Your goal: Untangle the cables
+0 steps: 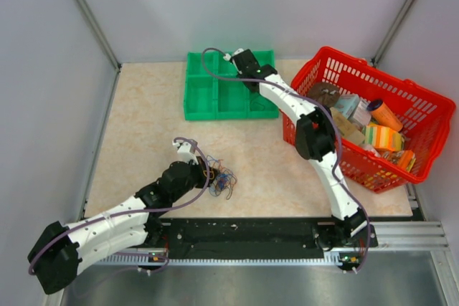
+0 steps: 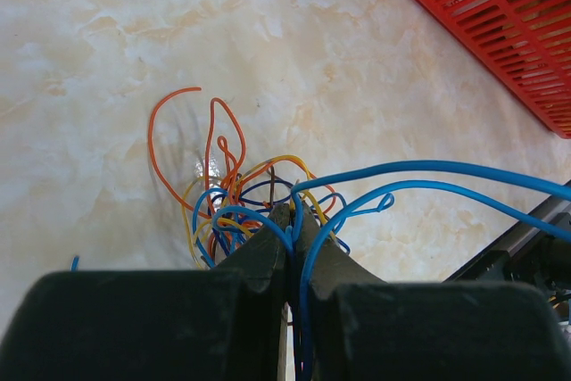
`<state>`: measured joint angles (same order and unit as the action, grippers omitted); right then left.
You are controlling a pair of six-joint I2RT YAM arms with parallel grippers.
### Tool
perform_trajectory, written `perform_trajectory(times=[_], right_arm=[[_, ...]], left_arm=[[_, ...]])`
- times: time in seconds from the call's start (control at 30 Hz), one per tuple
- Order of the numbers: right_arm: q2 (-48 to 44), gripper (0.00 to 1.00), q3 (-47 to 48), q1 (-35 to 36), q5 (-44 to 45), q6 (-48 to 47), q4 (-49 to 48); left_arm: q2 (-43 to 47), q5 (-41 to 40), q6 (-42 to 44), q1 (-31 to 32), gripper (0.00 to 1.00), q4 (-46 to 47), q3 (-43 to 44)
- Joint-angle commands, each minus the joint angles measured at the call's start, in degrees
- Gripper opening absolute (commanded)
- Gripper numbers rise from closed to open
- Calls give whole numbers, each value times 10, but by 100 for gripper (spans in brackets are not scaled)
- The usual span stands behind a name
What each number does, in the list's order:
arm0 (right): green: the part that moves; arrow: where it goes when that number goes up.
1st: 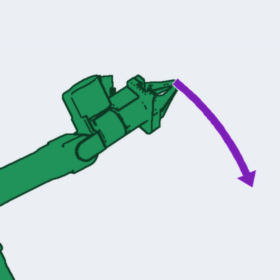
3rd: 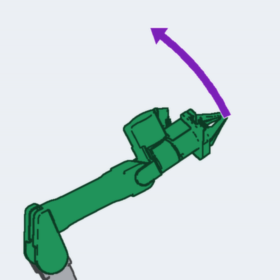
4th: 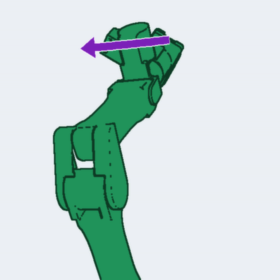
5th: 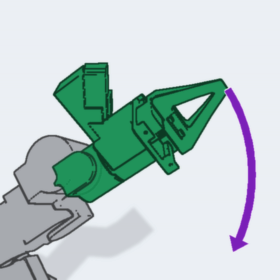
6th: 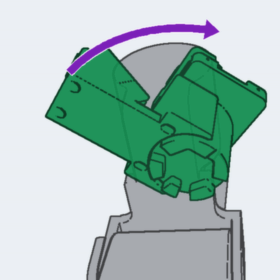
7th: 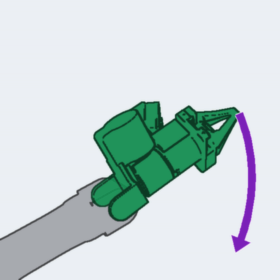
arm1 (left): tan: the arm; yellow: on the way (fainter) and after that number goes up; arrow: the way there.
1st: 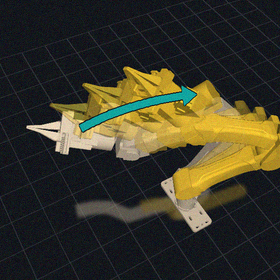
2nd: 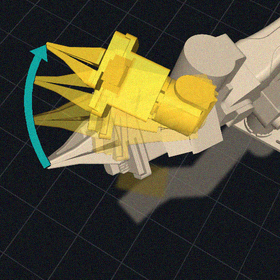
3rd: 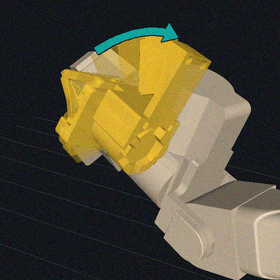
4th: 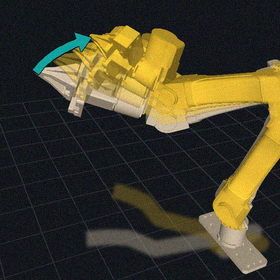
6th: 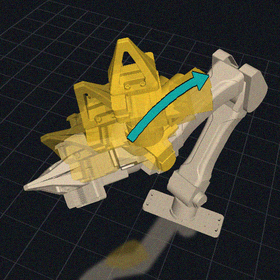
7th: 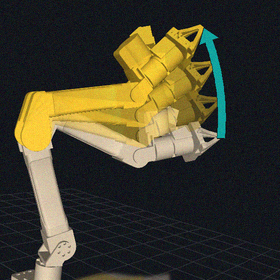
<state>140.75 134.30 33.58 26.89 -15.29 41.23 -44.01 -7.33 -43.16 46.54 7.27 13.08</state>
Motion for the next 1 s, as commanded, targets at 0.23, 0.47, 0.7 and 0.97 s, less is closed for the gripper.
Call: perform_trajectory(times=[0.23, 0.47, 0.7, 0.97], right_arm=[[-49, 0, -30, 22, 25, 9, -17], [-122, 0, -112, 25, -27, 69, -12], [-119, 0, -114, 22, -37, 86, -5], [-70, 12, -53, 8, -16, 63, 8]], left_arm=[[-5, -1, 5, -5, 0, 20, 17], [-17, 8, 0, -6, 0, 27, 20], [-1, 7, 3, -6, 0, 12, 19], [6, 6, -3, -6, 0, 11, 10]])
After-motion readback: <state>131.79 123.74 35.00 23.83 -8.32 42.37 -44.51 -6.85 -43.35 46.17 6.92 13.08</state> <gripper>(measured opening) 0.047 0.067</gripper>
